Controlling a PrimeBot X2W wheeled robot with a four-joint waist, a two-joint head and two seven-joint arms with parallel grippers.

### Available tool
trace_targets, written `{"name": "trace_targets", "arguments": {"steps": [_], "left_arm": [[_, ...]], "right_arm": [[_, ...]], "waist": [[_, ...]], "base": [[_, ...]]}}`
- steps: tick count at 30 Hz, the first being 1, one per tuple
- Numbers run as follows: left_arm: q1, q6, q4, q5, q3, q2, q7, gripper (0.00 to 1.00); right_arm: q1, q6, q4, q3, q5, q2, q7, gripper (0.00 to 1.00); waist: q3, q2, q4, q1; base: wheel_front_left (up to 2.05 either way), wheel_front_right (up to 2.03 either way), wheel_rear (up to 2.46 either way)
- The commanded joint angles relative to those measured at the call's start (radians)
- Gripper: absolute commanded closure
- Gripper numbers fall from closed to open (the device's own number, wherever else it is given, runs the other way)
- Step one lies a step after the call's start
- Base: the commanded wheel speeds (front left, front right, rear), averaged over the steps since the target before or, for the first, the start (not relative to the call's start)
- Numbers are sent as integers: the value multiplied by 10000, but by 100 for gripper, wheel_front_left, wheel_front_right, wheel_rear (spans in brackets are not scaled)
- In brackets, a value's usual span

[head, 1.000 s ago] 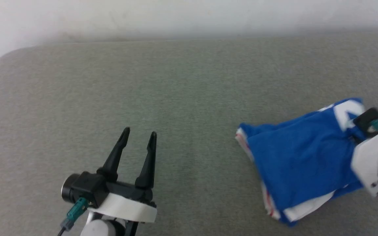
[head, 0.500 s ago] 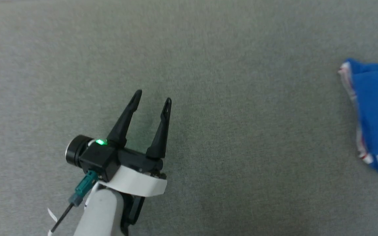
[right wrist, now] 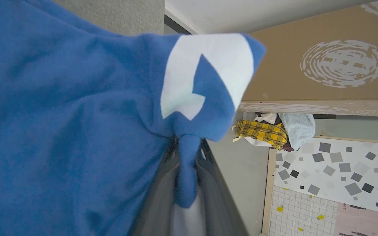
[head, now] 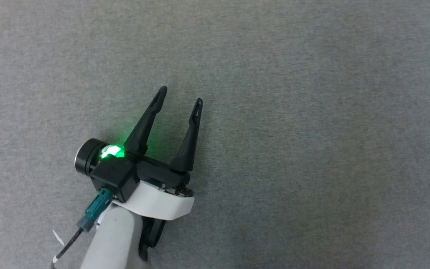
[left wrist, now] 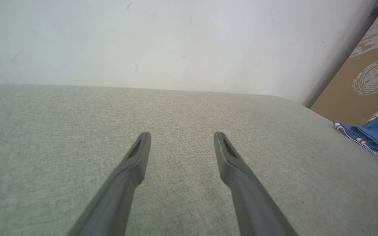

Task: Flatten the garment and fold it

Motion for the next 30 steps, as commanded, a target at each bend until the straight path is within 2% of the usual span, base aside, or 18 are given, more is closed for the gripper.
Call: {"name": "trace_targets", "arguments": {"steps": [1,2,3,11,16,20,21,25,30], "left_arm": [[-121,-65,25,13,33,79,-46,0],[-122,-65,37,3,43,79,-46,0],[-120,-65,56,-13,54,76,-46,0],[280,-66,384,-394,284,-3,-46,0],[711,-63,582,-463,795,-49,-46,0],[1116,42,585,-431,1292,-84,-46,0],[1116,42,585,-431,1292,-84,-46,0],[1612,322,358,-383,1843,-112,-46,0],[2061,552,269,-302,2108,-125,-46,0]], "right_arm": [[-265,-25,212,-67,-152,117,-149,100],[-370,-25,348,-132,-233,157,-307,84],[-462,-25,492,-183,-336,195,-460,0],[-1426,-25,1002,215,-692,527,-1169,0],[-2239,-25,336,557,-372,896,-1695,0],[-2473,-25,-545,682,10,1454,-2202,0],[-2473,-25,-545,682,10,1454,-2202,0],[-2114,-25,-2162,684,483,2564,-2715,0],[-878,-25,-3929,-57,763,4110,-2822,0]], "waist": [[110,0,146,-1],[87,0,150,-1],[42,0,156,-1],[-1207,0,-14,-1],[-2486,0,-95,-1],[-3502,0,-70,-1],[-3502,0,-70,-1],[-4467,0,37,-1],[-5095,0,228,-1]], "base": [[0,0,0],[0,0,0],[0,0,0],[0,0,0],[0,0,0],[0,0,0],[0,0,0],[0,0,0],[0,0,0]]}}
